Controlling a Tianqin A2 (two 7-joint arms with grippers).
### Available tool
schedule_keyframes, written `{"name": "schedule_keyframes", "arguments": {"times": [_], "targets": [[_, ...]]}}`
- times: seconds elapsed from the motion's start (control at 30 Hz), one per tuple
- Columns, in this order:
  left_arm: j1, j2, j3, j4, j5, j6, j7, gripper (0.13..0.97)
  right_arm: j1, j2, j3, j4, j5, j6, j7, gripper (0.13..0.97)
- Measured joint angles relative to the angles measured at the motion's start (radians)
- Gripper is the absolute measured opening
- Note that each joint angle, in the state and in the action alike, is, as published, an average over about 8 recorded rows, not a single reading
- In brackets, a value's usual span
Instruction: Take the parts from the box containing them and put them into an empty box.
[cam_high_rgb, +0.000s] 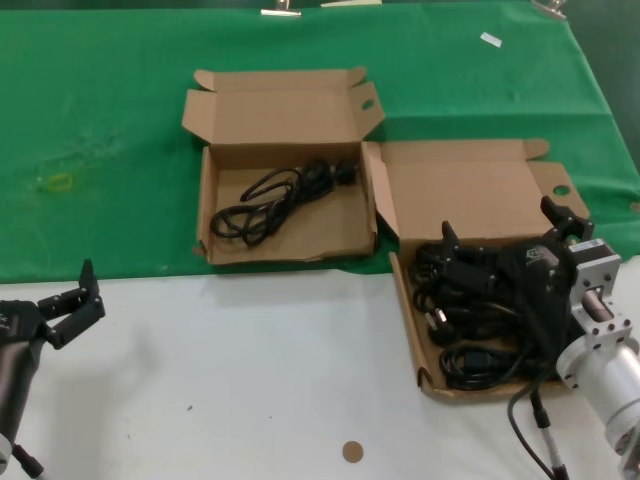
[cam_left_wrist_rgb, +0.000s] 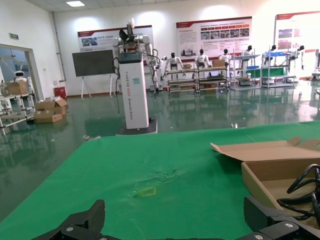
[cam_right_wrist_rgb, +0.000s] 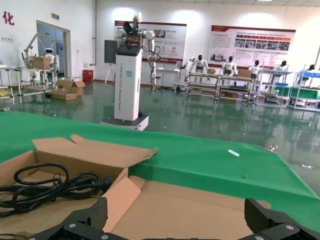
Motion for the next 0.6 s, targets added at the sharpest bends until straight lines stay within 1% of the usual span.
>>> {"name": "schedule_keyframes", "arguments": {"times": [0.6], "targets": [[0.000, 0.000, 0.000, 0.000, 0.000, 0.000, 0.000, 0.966, 0.000, 0.000, 0.000, 0.000, 0.000, 0.000, 0.000, 0.966]]}}
